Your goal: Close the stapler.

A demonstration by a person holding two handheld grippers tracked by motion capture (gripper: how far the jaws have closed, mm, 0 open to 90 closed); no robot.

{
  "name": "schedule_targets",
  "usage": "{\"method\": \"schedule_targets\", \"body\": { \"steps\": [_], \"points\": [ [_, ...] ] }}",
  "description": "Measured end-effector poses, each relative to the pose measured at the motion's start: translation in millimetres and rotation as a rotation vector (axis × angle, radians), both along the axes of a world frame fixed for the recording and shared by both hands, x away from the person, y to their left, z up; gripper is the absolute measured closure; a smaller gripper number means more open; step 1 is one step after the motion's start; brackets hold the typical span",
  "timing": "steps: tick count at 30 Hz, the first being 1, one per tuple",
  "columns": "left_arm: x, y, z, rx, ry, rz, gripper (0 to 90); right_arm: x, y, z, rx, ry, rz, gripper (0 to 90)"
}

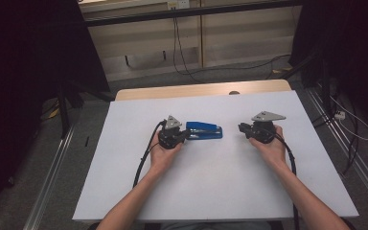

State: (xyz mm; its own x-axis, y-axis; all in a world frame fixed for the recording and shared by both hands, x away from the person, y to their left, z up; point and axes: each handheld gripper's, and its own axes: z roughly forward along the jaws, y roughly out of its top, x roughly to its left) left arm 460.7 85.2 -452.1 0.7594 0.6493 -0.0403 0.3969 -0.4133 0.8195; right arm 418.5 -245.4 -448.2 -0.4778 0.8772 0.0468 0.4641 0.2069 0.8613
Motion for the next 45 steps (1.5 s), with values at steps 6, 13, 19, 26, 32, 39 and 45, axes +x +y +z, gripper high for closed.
{"method": "schedule_targets", "body": {
  "steps": [6,13,19,26,32,39,45],
  "points": [
    [-4.4,1.4,-0.4,-0.012,0.012,-0.02,86.4,-1.2,-3.1,1.3,0.025,-0.005,-0.014,72.9],
    [-10.2,2.9,3.6,-0.025,0.009,-0.003,76.9,-2.5,0.3,3.7,0.033,-0.007,0.017,57.3],
    [-13.9,11.7,6.7,-0.035,-0.001,0.026,63.5,-2.0,1.5,2.2,0.046,-0.003,-0.011,36.4],
    [-15.6,19.8,13.3,-0.044,-0.024,0.091,28.6,-2.1,5.6,1.4,0.045,-0.007,-0.023,15.6],
    [-18.0,27.4,19.3,-0.055,-0.061,0.114,11.4,-6.6,6.7,5.9,0.055,-0.022,-0.037,7.5],
    [-19.2,32.0,22.1,-0.09,-0.042,0.095,5.3,-12.5,3.8,11.0,0.086,-0.052,-0.053,4.9],
    [-24.8,34.6,27.3,-0.127,-0.039,0.098,5.0,-22.0,3.3,12.5,0.109,-0.071,-0.067,3.0]
  ]
}}
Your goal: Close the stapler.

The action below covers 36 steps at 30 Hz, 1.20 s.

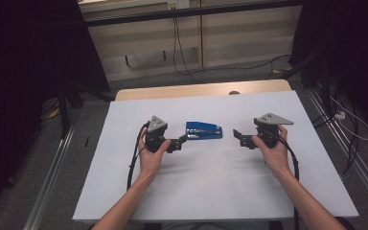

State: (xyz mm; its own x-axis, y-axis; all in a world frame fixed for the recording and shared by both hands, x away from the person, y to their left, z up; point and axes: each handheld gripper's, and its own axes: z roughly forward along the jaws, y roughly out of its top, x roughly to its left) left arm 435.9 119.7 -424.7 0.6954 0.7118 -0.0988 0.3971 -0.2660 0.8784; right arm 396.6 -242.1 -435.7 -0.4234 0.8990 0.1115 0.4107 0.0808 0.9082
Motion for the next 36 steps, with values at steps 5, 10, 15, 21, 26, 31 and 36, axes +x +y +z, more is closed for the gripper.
{"method": "schedule_targets", "body": {
  "steps": [5,10,15,21,26,31,36],
  "points": [
    [-8.3,3.5,3.8,0.035,-0.032,0.016,5.1,-8.7,-1.0,7.2,0.011,-0.029,0.002,3.8],
    [-15.5,7.9,8.1,0.046,-0.036,0.021,5.5,-15.7,-0.7,9.8,-0.013,-0.038,-0.012,4.4],
    [-21.4,17.4,7.7,0.03,-0.017,0.026,5.5,-22.4,-2.7,12.1,-0.002,-0.044,-0.026,4.5],
    [-30.2,29.9,7.9,0.013,-0.043,0.051,5.5,-35.3,-7.5,14.5,-0.027,-0.068,-0.052,3.1],
    [-42.9,33.9,7.5,0.029,-0.05,0.042,5.4,-44.7,-10.0,13.2,-0.03,-0.056,-0.061,3.5],
    [-55.2,42.7,14.1,0.017,-0.072,0.047,5.4,-59.3,-12.8,17.4,-0.015,-0.063,-0.07,3.4],
    [-63.8,52.0,17.1,0.025,-0.106,0.075,4.9,-68.7,-23.9,15.5,-0.009,-0.047,-0.103,2.5]
  ]
}}
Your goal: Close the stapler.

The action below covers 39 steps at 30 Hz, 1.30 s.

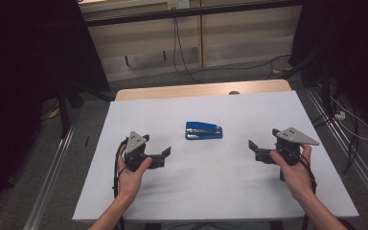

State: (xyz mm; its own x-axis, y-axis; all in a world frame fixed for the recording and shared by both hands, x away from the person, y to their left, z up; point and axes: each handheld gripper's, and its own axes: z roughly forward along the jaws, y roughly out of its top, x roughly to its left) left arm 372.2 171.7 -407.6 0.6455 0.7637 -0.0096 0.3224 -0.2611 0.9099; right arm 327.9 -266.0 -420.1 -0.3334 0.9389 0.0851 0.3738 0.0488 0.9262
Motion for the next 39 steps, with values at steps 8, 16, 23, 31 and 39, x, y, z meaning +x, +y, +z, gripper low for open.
{"method": "schedule_targets", "body": {
  "steps": [8,16,23,31,39],
  "points": [
    [-11.2,17.0,-2.0,-0.016,0.012,0.032,4.9,-16.0,-15.1,-1.2,0.003,-0.002,-0.044,1.4],
    [-21.8,30.1,-4.0,0.011,0.007,0.074,4.8,-24.7,-20.0,-3.5,0.003,0.001,-0.066,1.1],
    [-31.1,38.4,-8.5,-0.004,0.017,0.079,4.8,-33.9,-20.5,-7.5,-0.008,-0.008,-0.05,1.2],
    [-43.1,46.7,-9.3,-0.002,0.028,0.082,4.8,-46.1,-29.3,-12.8,-0.014,-0.007,-0.072,1.5],
    [-54.2,50.8,-10.4,0.02,0.027,0.084,4.9,-55.9,-36.0,-13.4,-0.019,-0.02,-0.123,1.6]
  ]
}}
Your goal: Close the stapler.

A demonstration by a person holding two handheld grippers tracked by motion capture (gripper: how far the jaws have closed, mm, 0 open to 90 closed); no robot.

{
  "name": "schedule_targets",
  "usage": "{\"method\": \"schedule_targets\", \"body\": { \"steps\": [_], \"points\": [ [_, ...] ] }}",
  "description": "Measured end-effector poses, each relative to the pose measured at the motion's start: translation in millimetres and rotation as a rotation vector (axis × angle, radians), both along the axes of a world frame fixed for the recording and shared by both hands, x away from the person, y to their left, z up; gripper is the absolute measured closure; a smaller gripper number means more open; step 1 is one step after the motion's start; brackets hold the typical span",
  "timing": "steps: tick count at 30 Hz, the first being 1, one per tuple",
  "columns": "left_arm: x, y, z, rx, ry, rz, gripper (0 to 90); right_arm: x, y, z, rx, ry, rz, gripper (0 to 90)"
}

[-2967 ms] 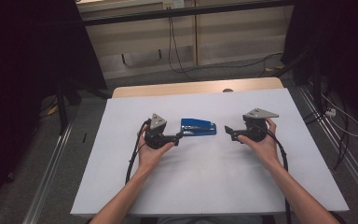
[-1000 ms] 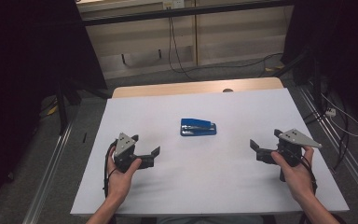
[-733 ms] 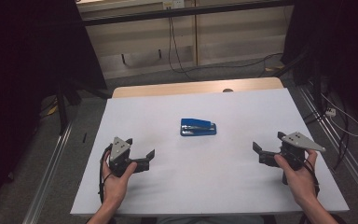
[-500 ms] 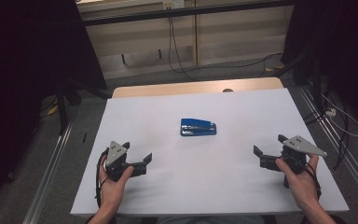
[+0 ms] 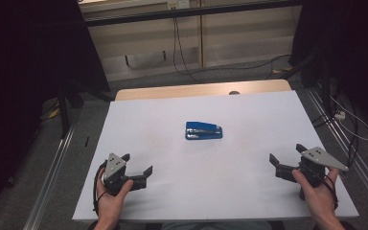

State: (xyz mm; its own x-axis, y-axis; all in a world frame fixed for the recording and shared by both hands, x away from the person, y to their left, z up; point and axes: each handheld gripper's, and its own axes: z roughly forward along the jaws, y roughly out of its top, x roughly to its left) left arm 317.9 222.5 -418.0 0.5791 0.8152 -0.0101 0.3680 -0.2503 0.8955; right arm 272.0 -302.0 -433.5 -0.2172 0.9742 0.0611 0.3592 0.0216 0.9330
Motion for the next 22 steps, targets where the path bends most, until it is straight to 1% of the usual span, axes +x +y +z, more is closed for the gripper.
{"method": "schedule_targets", "body": {
  "steps": [1,3,4,5,6,7,9,11,12,14,16,17,20,21,22],
  "points": [
    [-0.7,1.3,0.2,0.007,-0.001,0.005,4.9,-0.5,0.6,-0.9,-0.007,0.005,0.002,1.7],
    [-0.1,3.2,-0.3,-0.001,-0.008,0.023,4.9,-1.3,2.1,-2.1,-0.027,0.007,0.0,1.6],
    [0.9,4.5,-0.7,-0.003,-0.001,0.03,4.9,-0.9,2.9,-2.4,-0.035,0.0,-0.004,1.6],
    [1.4,6.0,-1.4,-0.001,0.001,0.031,4.9,-0.7,3.0,-2.0,-0.027,-0.006,-0.004,1.6],
    [1.3,8.1,-1.4,0.001,0.001,0.036,4.9,-0.3,2.8,-1.7,-0.007,-0.01,-0.004,1.6],
    [1.4,8.6,-2.1,-0.008,-0.002,0.046,4.9,-0.3,2.5,-1.6,-0.005,-0.01,-0.008,1.6],
    [3.0,9.4,-2.2,-0.006,0.004,0.043,4.9,0.2,2.2,-1.8,-0.01,-0.011,-0.006,1.5],
    [3.1,9.5,-1.6,-0.011,-0.002,0.049,4.9,1.5,2.3,-2.4,-0.003,-0.009,-0.004,1.5],
    [3.1,9.0,-2.0,-0.014,0.003,0.046,4.9,2.2,2.5,-2.8,-0.003,-0.007,-0.003,1.4],
    [4.5,6.2,-3.0,0.003,0.015,0.044,4.9,3.2,3.0,-3.2,-0.002,-0.006,0.001,1.4],
    [7.0,1.5,-3.2,-0.003,0.017,0.032,4.9,4.6,3.5,-3.4,-0.003,-0.008,0.004,1.4],
    [7.7,-0.3,-3.0,0.001,0.014,0.022,4.9,5.3,4.0,-3.5,-0.003,-0.004,0.005,1.4],
    [7.8,-4.6,-2.7,-0.007,0.016,0.003,4.9,6.4,6.1,-3.9,-0.007,-0.002,0.013,1.4],
    [7.6,-4.9,-3.0,-0.025,0.025,-0.002,4.9,6.5,6.8,-3.8,-0.009,-0.002,0.017,1.4],
    [7.0,-5.0,-3.0,-0.029,0.028,-0.002,4.8,6.7,7.3,-3.9,-0.009,-0.002,0.018,1.4]
  ]
}}
